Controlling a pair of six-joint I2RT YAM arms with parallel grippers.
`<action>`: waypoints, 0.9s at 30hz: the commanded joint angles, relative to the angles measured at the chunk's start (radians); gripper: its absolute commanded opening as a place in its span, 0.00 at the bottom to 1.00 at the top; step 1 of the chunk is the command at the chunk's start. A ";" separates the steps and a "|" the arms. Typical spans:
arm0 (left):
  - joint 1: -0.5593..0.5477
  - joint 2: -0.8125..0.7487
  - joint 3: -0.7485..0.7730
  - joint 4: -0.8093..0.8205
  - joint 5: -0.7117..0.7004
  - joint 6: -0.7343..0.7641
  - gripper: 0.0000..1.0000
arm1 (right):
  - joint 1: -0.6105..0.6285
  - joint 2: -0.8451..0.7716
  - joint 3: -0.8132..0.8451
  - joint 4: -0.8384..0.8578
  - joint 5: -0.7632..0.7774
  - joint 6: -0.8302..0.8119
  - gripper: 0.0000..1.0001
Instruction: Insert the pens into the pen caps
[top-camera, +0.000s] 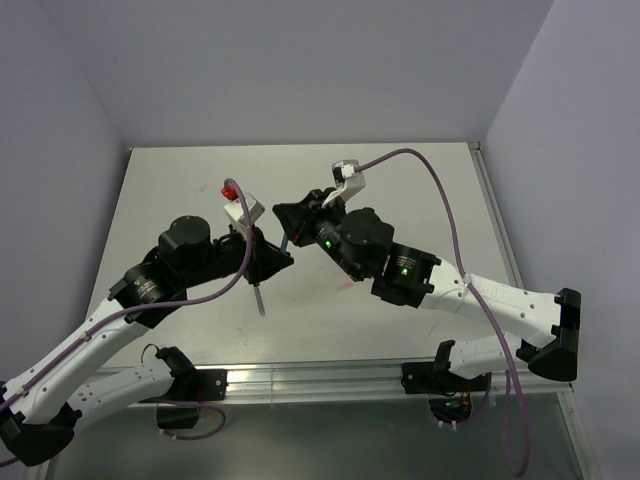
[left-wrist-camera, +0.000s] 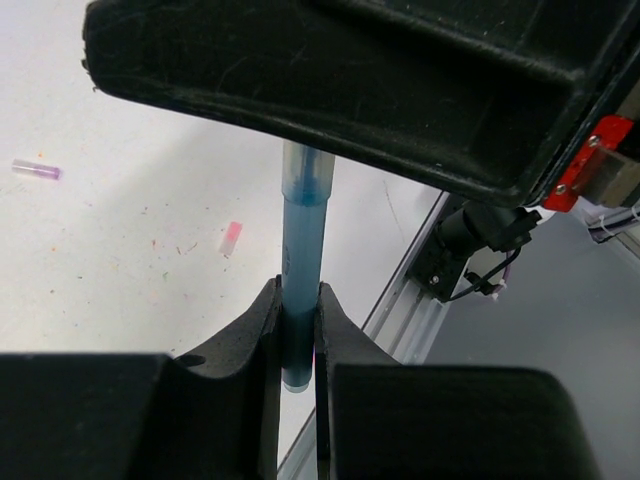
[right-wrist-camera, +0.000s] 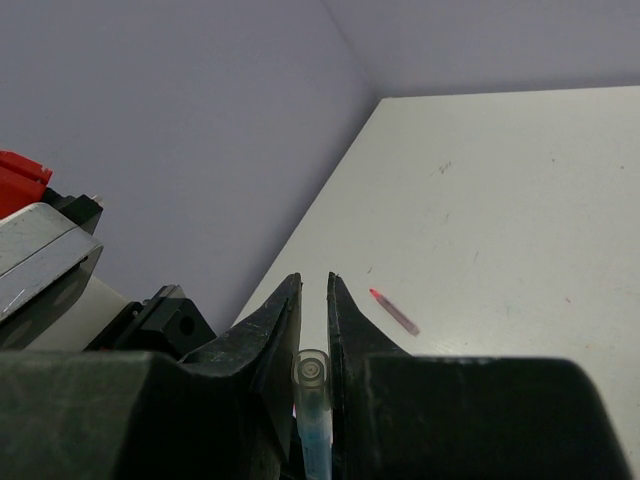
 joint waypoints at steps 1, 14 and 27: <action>0.038 -0.010 0.155 0.547 -0.260 -0.008 0.00 | 0.110 0.076 -0.073 -0.373 -0.230 0.061 0.00; 0.038 -0.021 -0.022 0.570 -0.095 -0.077 0.00 | 0.009 0.079 0.111 -0.490 -0.161 0.063 0.00; 0.038 -0.024 -0.065 0.582 -0.103 -0.094 0.18 | -0.027 0.122 0.212 -0.550 -0.158 0.048 0.00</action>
